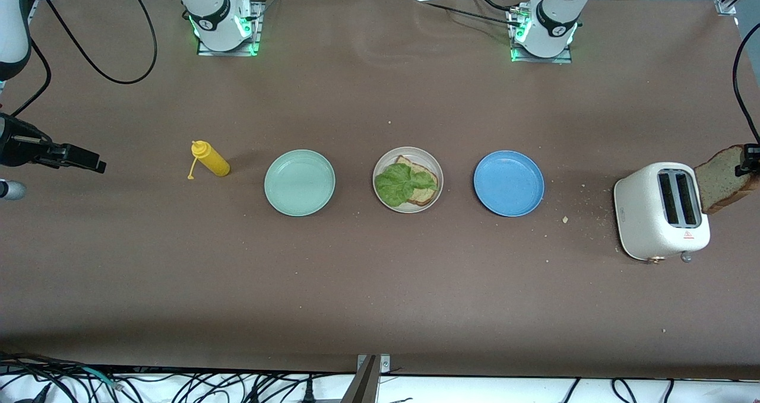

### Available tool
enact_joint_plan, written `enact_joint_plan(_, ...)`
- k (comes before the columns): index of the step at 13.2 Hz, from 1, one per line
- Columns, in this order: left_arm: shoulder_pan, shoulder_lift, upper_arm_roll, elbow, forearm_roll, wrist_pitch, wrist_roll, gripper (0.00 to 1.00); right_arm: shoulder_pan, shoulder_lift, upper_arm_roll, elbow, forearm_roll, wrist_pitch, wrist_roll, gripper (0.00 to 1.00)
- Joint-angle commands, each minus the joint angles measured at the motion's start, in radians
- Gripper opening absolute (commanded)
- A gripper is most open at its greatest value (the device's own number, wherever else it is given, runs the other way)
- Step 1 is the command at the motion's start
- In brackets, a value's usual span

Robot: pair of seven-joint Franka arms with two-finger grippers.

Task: Make sandwich in beige plate with both arms
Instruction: 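Grasp the second bread slice in the toaster with the left gripper, then lift the bread slice out and carry it over the beige plate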

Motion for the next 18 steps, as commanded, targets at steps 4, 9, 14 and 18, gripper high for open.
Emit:
enact_joint_plan(4, -0.117, 0.010, -0.004, 0.057, -0.044, -0.088, -0.149, 0.00, -0.004, -0.034, 0.001, -0.031, -0.015, 0.000, -0.019, 0.99)
enact_joint_plan(9, -0.160, 0.042, -0.175, 0.042, -0.149, -0.085, -0.468, 0.00, -0.004, -0.034, -0.005, -0.031, -0.015, -0.002, -0.019, 0.99)
enact_joint_plan(14, -0.337, 0.152, -0.197, 0.053, -0.329, -0.044, -0.679, 0.00, -0.004, -0.034, -0.005, -0.031, -0.014, -0.002, -0.019, 0.99)
enact_joint_plan(18, -0.424, 0.255, -0.197, 0.053, -0.576, 0.002, -0.654, 0.00, -0.004, -0.034, -0.005, -0.031, -0.014, -0.002, -0.019, 0.99)
